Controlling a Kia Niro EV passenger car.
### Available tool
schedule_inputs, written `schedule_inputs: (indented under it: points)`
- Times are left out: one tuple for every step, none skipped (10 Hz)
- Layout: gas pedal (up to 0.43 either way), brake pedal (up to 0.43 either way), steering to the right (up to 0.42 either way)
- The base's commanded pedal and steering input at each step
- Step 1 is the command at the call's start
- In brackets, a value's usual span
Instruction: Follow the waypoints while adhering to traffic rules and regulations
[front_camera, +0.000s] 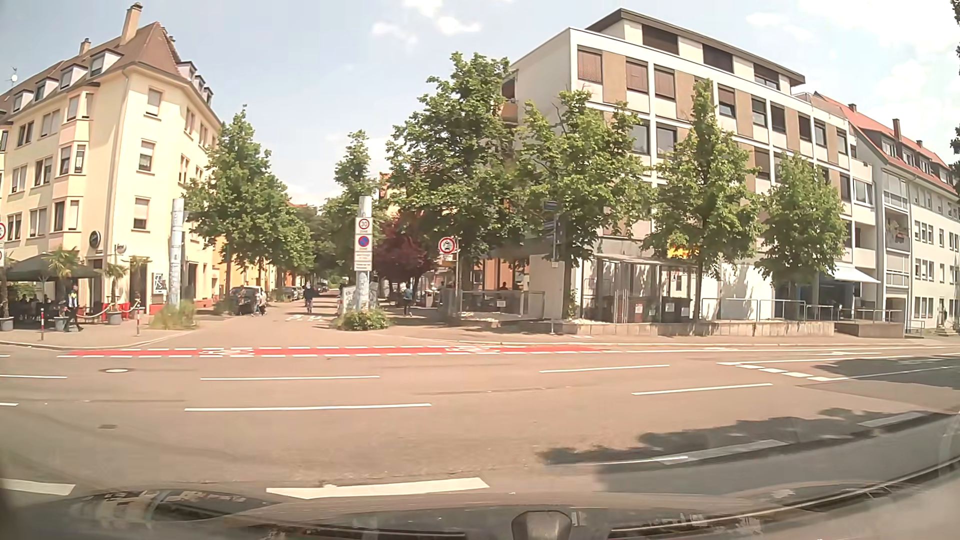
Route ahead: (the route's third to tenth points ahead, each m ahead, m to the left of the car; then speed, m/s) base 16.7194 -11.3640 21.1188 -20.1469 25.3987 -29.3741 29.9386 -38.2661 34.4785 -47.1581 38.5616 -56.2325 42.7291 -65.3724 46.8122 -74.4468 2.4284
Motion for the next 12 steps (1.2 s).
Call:
schedule_inputs:
  points:
    - [0.000, 0.220, 0.341]
    - [0.000, 0.232, 0.343]
    - [0.000, 0.244, 0.342]
    - [0.000, 0.250, 0.337]
    - [0.000, 0.250, 0.333]
    - [0.000, 0.189, 0.332]
    - [0.000, 0.000, 0.332]
    - [0.000, 0.000, 0.332]
    - [0.000, 0.000, 0.331]
    - [0.000, 0.000, 0.329]
    - [0.020, 0.000, 0.323]
    - [0.177, 0.000, 0.316]
